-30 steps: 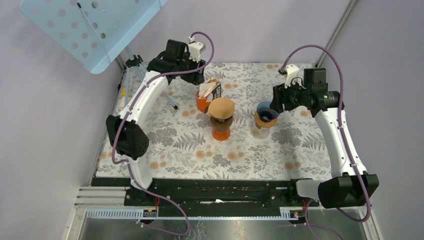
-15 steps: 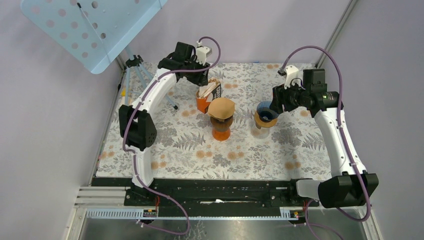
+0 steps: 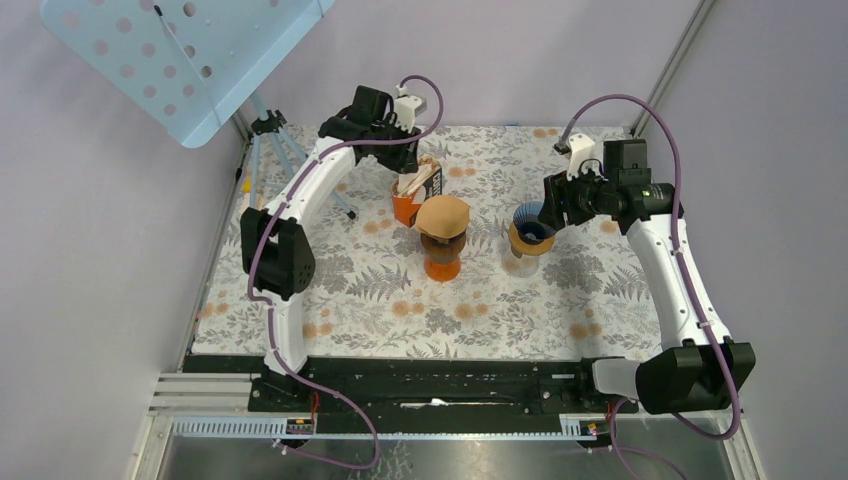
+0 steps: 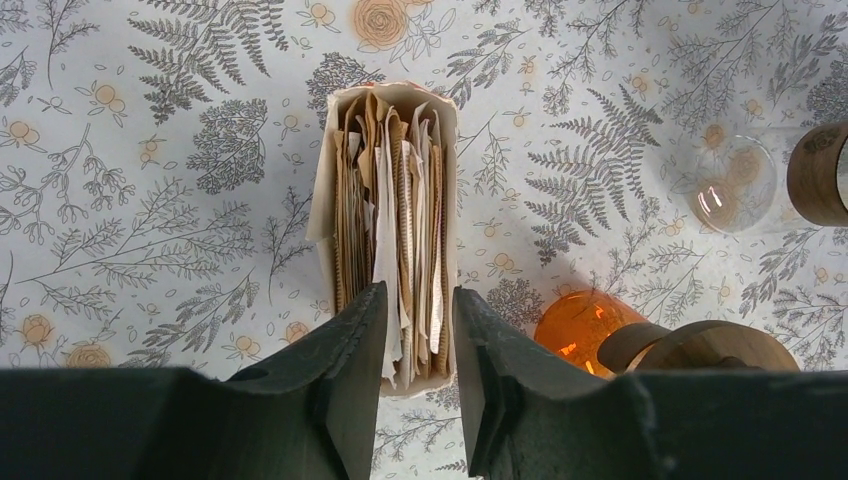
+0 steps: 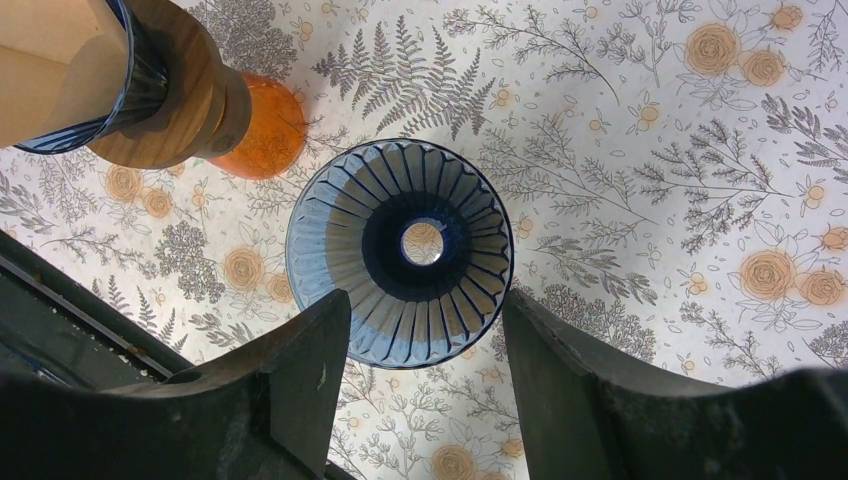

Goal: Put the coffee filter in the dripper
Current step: Pick up the coffee filter from the coffee filter holder.

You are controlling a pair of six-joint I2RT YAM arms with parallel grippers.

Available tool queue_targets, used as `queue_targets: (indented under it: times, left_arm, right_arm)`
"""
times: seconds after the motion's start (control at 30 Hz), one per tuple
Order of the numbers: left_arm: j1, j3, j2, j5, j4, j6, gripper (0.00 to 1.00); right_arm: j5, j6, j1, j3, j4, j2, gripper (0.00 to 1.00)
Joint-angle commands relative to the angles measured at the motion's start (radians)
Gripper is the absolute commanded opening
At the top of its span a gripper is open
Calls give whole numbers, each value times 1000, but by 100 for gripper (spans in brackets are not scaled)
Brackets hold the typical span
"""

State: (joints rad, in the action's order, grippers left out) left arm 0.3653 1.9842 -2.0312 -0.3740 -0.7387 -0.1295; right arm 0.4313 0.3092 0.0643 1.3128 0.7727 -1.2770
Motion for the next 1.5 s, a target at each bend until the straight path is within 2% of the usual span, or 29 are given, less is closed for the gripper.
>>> queue_targets:
  times: [0.0,0.43,0.63,0.73,0.9,1.33,1.47]
  left_arm:
    - [7,34,6,-31,39,1,34]
    - [9,18,3,13,39,-22,33]
    - [9,18,2,26,40,-28,42]
    - [9,15,4,30,45,-32,42]
    - [9,-3,6,33,45,-36,37]
    - [8,-28,13,43,45,-47,34]
    - [8,-35,12,42,45,-48,30]
  right_arm:
    - [2,2,-5,-9,-20,5,65]
    - [1,-1,-5,-12,-22,0,65]
    - [3,-1,-4,-15,-24,-5,64]
    - [4,-1,-4,-11,-23,-10,64]
    - [2,1,-4,-12,-20,-11,65]
    - [2,1,-5,-22,-22,-18,65]
    - [0,1,-4,-24,-23,-16,64]
